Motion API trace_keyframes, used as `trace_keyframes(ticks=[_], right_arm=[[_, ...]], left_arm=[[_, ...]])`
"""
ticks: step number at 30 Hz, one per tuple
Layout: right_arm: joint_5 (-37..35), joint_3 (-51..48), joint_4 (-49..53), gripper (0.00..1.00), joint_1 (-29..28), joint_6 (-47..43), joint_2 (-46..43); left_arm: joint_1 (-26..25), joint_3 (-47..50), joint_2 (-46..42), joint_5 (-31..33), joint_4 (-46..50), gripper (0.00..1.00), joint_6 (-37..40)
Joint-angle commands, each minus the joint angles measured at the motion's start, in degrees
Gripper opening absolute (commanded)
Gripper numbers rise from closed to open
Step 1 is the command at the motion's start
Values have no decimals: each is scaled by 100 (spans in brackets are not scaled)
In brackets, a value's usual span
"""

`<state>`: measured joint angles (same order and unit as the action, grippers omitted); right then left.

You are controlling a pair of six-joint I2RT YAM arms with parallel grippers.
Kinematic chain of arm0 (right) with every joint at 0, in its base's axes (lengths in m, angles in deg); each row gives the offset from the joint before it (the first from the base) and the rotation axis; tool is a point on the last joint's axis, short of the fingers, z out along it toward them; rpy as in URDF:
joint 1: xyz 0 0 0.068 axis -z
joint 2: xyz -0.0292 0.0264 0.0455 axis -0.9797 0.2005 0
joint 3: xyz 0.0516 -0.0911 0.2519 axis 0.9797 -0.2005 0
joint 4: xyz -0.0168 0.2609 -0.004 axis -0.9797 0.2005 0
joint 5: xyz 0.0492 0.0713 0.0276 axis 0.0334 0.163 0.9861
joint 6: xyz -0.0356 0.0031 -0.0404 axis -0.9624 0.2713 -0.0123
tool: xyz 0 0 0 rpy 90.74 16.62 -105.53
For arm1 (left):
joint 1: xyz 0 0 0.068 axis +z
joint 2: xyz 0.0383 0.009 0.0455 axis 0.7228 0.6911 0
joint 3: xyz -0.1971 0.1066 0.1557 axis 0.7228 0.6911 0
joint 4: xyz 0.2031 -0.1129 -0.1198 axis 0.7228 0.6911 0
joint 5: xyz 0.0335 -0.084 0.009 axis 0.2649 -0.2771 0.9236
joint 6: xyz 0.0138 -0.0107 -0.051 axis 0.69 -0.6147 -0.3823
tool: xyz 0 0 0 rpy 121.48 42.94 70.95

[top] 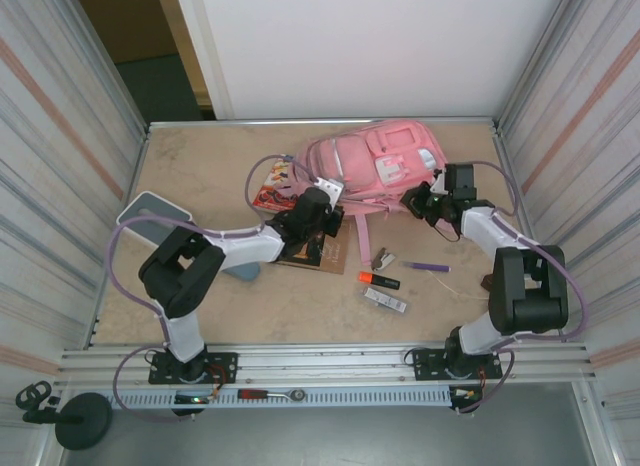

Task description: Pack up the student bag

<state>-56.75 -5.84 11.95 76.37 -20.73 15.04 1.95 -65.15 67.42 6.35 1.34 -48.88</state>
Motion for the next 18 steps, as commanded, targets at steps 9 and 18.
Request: trace_keyframes(ticks=[9,18], right_arm=[[-70,1338,907,25,457,-854,838],[-1094,414,1121,56,57,-1657,-678]], left_arm=[[-28,-463,-266,-1030,1196,0,14],[-78,-836,-225,-1474,1351,0,-311]])
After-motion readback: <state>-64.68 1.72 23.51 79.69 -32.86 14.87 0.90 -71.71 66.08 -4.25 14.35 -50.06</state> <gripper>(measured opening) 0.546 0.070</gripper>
